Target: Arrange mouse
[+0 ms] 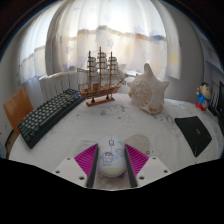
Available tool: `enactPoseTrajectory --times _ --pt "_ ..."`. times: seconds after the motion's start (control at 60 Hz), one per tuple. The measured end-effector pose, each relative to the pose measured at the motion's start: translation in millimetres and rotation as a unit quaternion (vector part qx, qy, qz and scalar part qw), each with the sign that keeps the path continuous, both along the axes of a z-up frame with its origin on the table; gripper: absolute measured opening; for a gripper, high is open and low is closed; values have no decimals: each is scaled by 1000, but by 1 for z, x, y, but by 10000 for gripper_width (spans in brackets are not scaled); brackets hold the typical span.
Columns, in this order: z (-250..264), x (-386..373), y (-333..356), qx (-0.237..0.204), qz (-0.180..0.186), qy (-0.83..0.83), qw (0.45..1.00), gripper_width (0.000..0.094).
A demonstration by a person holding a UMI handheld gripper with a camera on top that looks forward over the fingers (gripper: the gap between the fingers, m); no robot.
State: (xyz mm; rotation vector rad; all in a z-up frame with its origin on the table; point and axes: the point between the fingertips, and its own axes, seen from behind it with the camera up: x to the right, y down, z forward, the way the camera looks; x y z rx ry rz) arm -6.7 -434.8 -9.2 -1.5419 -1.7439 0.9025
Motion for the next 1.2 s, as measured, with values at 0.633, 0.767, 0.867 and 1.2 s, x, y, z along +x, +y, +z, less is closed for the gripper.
enactPoseTrajectory --times 0.633,0.767,0.867,1.2 --pt "216 -63 179 -3 -84 93 992 380" --pt "188 -84 287 17 -129 84 988 382" --pt "131 -93 347 23 -140 54 988 382" --pt "-6 -88 386 34 -75 -22 996 484"
